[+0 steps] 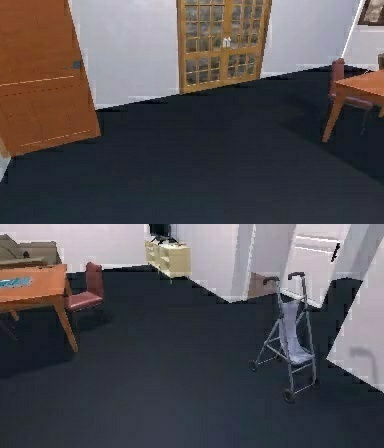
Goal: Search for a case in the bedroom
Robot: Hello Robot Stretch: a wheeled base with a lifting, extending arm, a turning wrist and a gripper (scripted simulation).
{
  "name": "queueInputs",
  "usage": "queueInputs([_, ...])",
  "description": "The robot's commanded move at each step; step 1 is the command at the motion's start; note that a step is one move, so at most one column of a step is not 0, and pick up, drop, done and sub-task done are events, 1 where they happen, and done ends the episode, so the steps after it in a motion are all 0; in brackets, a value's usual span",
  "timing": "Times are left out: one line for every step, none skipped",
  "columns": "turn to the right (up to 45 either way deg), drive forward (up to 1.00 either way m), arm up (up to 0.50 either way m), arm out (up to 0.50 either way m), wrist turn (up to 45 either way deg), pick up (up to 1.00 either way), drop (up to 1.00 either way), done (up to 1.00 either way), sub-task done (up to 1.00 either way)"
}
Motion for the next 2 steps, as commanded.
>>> queueInputs([-45.0, 0.00, 0.00, 0.00, 0.0, 0.00, 0.00, 0.00, 0.00])
queueInputs([-42.0, 0.00, 0.00, 0.00, 0.0, 0.00, 0.00, 0.00, 0.00])
